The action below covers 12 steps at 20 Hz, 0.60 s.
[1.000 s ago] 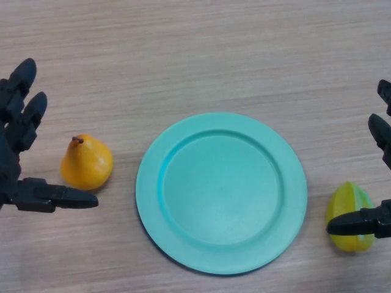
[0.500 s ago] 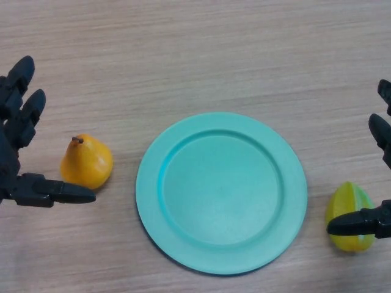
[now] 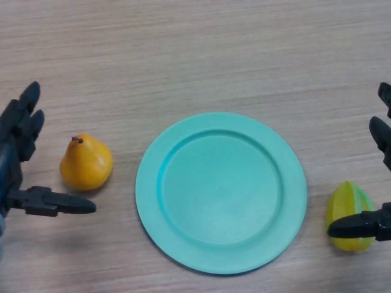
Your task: Pick up the yellow pear and place it on the plate
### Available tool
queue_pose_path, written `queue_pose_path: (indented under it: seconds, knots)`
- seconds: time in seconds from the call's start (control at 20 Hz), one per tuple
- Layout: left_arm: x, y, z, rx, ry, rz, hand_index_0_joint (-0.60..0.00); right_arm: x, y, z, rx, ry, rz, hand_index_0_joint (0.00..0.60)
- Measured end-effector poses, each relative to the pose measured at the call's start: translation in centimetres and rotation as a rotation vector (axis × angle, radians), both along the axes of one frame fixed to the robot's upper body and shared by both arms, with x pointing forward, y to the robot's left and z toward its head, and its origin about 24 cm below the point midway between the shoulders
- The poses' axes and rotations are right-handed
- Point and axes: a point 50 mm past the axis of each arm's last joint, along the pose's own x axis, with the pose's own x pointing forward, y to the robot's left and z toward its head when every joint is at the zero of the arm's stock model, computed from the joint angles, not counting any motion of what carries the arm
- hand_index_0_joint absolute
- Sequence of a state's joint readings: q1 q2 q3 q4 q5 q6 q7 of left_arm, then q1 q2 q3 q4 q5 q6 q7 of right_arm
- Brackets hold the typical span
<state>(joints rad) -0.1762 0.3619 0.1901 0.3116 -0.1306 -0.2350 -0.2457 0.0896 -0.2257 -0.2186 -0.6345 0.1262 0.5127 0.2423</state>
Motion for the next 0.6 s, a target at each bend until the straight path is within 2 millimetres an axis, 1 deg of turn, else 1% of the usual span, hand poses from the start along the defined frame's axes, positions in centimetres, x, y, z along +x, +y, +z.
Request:
queue_pose_path:
  seconds: [0.1,0.35,0.45,0.5,0.55,0.6]
  knots:
    - [0.5,-0.4,-0.3,-0.004,0.007,-0.015,0.0,0.0,0.0,0.0,0.0,0.0,-0.001,0.0]
    - [0.9,-0.3,-1.8,-0.015,0.011,-0.009,0.0,-0.4,0.0,0.1,-0.002,-0.003,-0.003,0.0]
    - [1.0,-0.5,-2.4,-0.015,0.017,-0.017,-0.198,-0.4,-0.1,0.0,-0.001,-0.002,-0.007,0.0]
    - [1.2,-0.7,-2.6,-0.014,0.018,-0.026,-0.348,-0.5,-0.1,0.0,-0.001,-0.002,-0.007,0.0]
    - [1.2,-0.8,-2.7,-0.013,0.008,-0.028,-0.449,-0.5,-0.1,0.0,-0.001,-0.003,-0.008,0.0]
    - [1.4,-0.9,-2.9,-0.017,-0.01,-0.025,-0.581,-0.6,-0.2,0.2,-0.003,-0.009,-0.015,0.0]
